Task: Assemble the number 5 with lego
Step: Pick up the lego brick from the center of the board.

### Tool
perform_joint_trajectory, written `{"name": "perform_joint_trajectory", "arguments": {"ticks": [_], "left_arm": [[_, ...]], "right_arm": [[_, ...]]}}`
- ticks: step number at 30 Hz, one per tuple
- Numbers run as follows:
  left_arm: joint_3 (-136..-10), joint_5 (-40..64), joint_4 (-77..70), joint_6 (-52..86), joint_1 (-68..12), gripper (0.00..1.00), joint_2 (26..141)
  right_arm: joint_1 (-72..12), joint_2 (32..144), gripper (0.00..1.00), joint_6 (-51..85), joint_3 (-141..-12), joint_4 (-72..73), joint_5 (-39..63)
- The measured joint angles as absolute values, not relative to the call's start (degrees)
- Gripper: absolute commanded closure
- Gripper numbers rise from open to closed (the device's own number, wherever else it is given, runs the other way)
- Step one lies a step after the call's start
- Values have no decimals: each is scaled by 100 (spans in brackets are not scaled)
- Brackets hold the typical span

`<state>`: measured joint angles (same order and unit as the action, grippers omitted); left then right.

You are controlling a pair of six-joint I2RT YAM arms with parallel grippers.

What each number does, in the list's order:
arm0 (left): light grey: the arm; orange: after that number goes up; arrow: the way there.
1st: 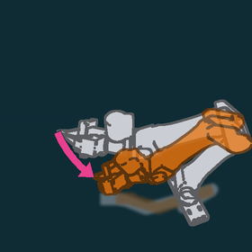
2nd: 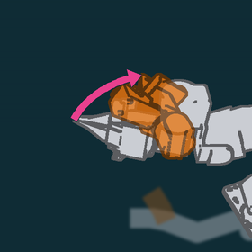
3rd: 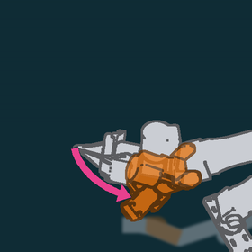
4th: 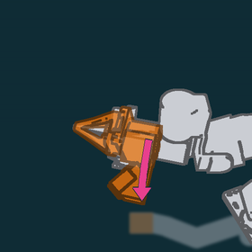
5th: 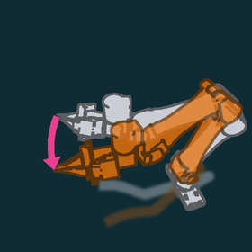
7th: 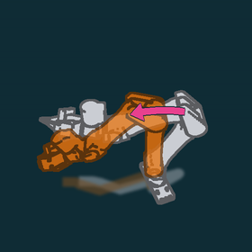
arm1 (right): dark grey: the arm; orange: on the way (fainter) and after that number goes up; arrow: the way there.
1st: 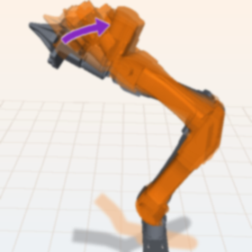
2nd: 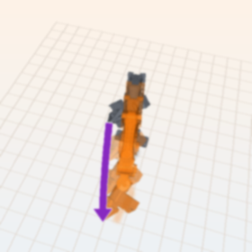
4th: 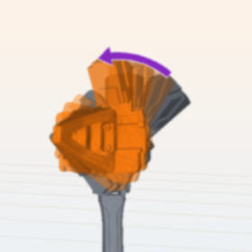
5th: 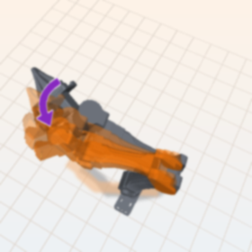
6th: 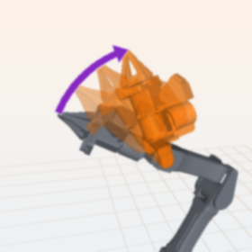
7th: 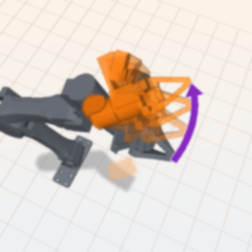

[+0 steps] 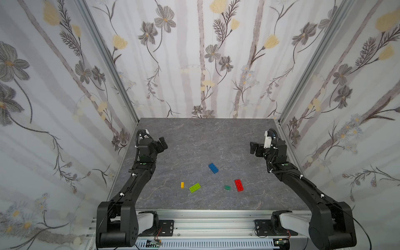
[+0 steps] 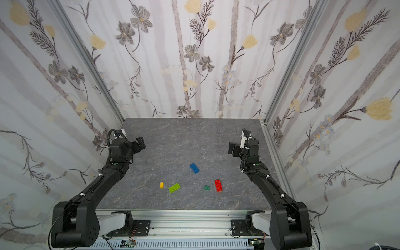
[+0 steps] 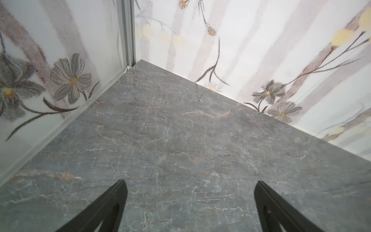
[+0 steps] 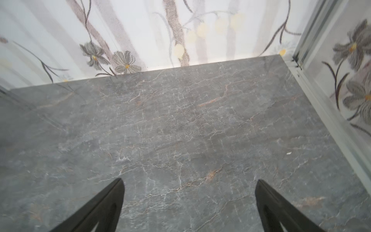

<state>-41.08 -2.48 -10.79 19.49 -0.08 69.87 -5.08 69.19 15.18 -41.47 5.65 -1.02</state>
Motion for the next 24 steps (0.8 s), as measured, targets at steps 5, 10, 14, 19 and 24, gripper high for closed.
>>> {"name": "perform_joint_trajectory", "arguments": {"ticks": [5,10,14,19,24], "left_arm": [[-4147,639,-14,2576,-117,41,6812],[-4051,1142,860,2921,-423,52,6571],[-3833,1437,1415,3063,-825,53,6364],[-3573,1566,1780,3262,-1334,55,6189],[-3347,1566,1914,3548,-2067,55,5986]], "right_arm": [[-548,7041,26,2143,-4539,-598,679],[-1037,7094,44,2084,-4921,-1542,1214],[-1660,7168,46,1785,-5074,-2244,1402],[-2294,7290,43,1588,-5155,-2862,1372],[-2923,7404,41,1586,-5131,-3109,1288]]}}
